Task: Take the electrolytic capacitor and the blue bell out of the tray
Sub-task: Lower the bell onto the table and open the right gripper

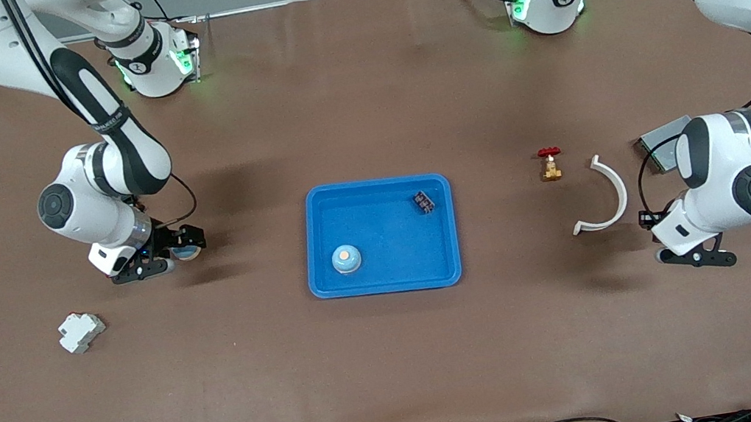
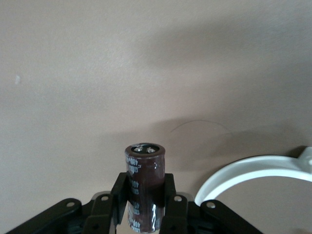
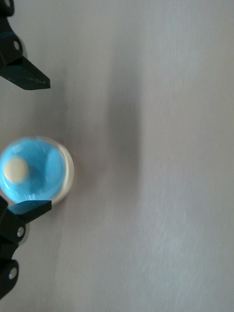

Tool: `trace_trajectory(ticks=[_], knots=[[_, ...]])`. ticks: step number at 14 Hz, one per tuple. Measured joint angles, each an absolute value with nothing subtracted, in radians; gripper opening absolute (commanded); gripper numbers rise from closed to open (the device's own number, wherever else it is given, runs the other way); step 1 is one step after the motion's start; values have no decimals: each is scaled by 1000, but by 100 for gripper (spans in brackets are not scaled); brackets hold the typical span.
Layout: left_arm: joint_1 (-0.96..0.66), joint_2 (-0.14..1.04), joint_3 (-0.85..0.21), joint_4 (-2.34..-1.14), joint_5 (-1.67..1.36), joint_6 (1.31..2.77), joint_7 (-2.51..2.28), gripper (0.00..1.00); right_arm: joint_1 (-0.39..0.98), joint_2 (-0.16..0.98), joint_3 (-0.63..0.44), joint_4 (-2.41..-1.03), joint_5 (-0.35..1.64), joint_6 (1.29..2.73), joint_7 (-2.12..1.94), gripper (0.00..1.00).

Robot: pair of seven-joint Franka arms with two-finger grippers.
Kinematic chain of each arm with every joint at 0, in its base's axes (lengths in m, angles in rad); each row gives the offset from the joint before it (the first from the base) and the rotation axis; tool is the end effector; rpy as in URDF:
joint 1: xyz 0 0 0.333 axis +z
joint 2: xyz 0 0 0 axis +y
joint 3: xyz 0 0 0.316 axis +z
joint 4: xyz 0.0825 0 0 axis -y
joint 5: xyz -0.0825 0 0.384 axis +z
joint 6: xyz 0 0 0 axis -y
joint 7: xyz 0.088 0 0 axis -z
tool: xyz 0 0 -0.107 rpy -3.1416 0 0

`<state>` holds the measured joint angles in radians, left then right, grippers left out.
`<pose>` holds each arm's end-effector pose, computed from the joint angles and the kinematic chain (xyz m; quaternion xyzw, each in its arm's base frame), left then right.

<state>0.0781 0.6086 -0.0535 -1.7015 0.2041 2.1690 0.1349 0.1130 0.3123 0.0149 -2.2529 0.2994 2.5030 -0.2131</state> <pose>0.6598 0.0273 0.2299 -0.9890 0.1141 0.0740 0.0587 0.5308 0.0664 0.2190 -0.9946 -0.0467 0.0272 0.0886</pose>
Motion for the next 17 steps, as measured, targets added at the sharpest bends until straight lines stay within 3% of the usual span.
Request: trace_trajectory(ticks=[3,10,17], knots=[[91,614,-53,-1713,204,2169,135,0,135,277,16,-2144,268,2343,-116,100],[93,635,-54,-1730,204,2169,133,0,336,282,26,-2023,202,2323,318,100],[94,651,-54,-1730,204,2170,131,0,506,464,26,-1783,43,2295,731,100]])
